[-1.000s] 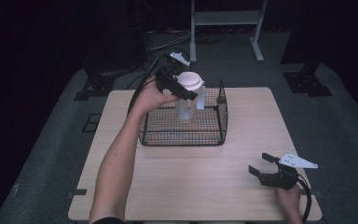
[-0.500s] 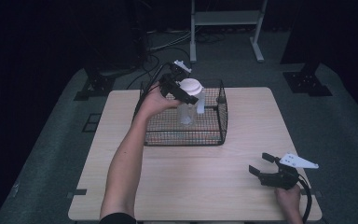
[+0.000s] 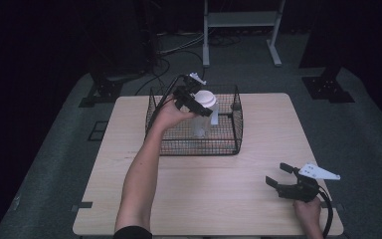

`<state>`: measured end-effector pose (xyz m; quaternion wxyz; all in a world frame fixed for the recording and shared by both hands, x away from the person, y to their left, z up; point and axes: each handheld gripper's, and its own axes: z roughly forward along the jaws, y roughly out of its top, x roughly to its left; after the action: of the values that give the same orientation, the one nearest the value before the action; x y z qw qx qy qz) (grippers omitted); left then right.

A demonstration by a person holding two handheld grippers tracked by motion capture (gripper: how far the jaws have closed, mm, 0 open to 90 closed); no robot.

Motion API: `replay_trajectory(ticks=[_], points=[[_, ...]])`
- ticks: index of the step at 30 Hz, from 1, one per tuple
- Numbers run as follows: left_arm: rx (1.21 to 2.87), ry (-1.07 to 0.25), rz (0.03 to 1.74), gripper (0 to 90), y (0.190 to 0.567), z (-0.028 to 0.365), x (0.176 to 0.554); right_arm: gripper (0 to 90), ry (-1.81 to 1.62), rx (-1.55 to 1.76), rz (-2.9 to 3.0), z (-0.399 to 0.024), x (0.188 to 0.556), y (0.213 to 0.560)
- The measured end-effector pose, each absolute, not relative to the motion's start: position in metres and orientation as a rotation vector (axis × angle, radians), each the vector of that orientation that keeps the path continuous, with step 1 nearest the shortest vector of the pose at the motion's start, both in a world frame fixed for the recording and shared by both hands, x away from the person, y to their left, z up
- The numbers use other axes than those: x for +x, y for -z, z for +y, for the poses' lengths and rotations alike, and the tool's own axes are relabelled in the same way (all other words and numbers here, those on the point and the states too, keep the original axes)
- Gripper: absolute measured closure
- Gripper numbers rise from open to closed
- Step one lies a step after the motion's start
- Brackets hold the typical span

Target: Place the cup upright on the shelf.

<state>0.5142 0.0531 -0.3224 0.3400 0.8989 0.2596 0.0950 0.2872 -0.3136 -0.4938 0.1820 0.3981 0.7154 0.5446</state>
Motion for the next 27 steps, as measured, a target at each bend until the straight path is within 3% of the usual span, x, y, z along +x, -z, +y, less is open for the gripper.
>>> replay_trajectory(ticks=[27], points=[[2.325, -0.309, 0.697, 5.0, 0.356, 0.052, 0.510, 12.8, -1.545, 1.115, 2.023, -0.314, 0.287, 0.494]])
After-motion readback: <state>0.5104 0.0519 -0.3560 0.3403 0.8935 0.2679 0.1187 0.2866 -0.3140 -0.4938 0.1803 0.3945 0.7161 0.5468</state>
